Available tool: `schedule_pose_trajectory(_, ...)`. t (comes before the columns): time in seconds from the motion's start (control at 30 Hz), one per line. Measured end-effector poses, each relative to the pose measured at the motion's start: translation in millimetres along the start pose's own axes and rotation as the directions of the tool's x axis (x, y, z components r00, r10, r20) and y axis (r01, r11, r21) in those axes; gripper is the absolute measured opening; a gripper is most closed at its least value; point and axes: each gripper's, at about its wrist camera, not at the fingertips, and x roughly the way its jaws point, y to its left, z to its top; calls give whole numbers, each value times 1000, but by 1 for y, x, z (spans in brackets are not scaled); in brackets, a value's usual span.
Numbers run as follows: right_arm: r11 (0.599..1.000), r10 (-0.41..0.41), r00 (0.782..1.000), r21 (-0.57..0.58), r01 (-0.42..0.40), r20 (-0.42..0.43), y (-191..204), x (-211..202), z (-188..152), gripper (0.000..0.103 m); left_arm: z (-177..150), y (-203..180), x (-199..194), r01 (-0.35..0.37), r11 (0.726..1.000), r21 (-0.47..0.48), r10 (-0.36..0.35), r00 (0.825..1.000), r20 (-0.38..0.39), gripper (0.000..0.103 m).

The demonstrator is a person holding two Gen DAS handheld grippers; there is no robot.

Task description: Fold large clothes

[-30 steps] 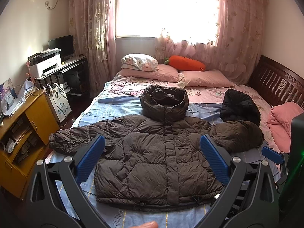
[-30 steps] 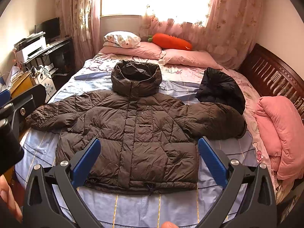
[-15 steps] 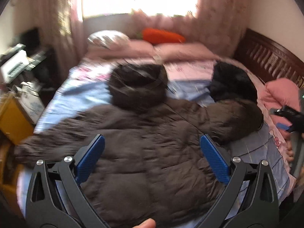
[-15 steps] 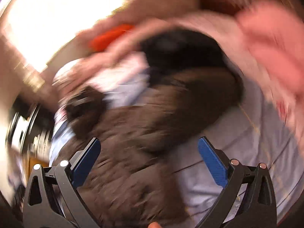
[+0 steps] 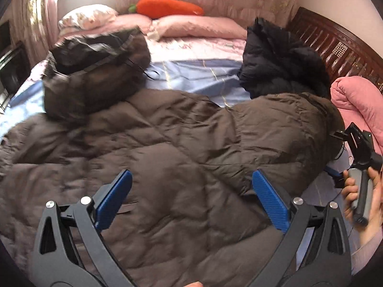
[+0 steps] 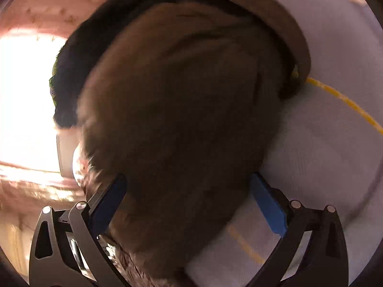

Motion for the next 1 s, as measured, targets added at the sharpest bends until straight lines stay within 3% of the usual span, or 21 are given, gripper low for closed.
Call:
schedule_pose_trajectory(0.07,998,64,998,18,-65,20,-9,5,9,101,-1,-15,22,-22,1000,15,22,1000,-19,101)
schedule_pose_trajectory(0.13,986,160,986,43,-163,53,-14,2,13,60,-2,-24,40,-76,996,46,78,996,-41,101)
schedule_pose_trajectory(0.17,984,172,984,43,-175,49,-12,1,15,24,-4,-27,52,-122,990,65,126,990,-62,101)
schedule_pose_trajectory(0.2,987,153,986,32,-156,70,-7,-9,18,14,-6,-29,61,-149,986,73,155,985,-80,100)
schedule_pose_trajectory(0.3,988,151,967,-52,-143,207,22,-54,23,6,-15,-24,90,-164,984,64,172,972,-159,100)
schedule_pose_trajectory(0.37,972,222,946,-128,-196,236,52,-81,20,4,-18,-19,96,-146,988,48,152,976,-154,101)
schedule_pose_trajectory(0.43,937,306,929,-238,-255,209,96,-100,6,4,-18,-14,89,-138,988,70,148,976,-163,97)
schedule_pose_trajectory(0.47,914,340,921,-299,-275,193,119,-108,-6,4,-18,-9,82,-134,988,71,144,975,-166,90)
schedule_pose_trajectory(0.57,805,440,895,-470,-361,66,198,-115,-66,4,-12,37,27,-126,990,65,133,985,-112,88)
schedule_pose_trajectory(0.63,714,467,880,-552,-430,-82,248,-109,-124,3,-9,77,-14,-167,983,77,173,983,-68,90)
schedule_pose_trajectory(0.73,610,403,881,-645,-460,-247,293,-82,-208,3,-4,157,-81,-286,957,45,287,958,-1,94)
schedule_pose_trajectory(0.8,552,298,890,-699,-455,-344,310,-51,-276,3,-6,211,-123,-372,928,0,372,928,30,96)
schedule_pose_trajectory(0.87,502,199,899,-748,-435,-389,315,-19,-332,7,-10,254,-158,-437,898,-50,440,896,56,98)
schedule_pose_trajectory(0.93,471,50,906,-790,-393,-421,307,25,-393,31,-18,289,-185,-468,877,-105,476,877,62,99)
schedule_pose_trajectory(0.97,463,-46,898,-806,-370,-438,298,51,-423,72,-23,302,-192,-468,873,-134,478,877,55,99)
schedule_pose_trajectory(1.0,451,-125,898,-830,-329,-423,288,74,-446,89,-24,313,-196,-461,873,-157,473,880,47,100)
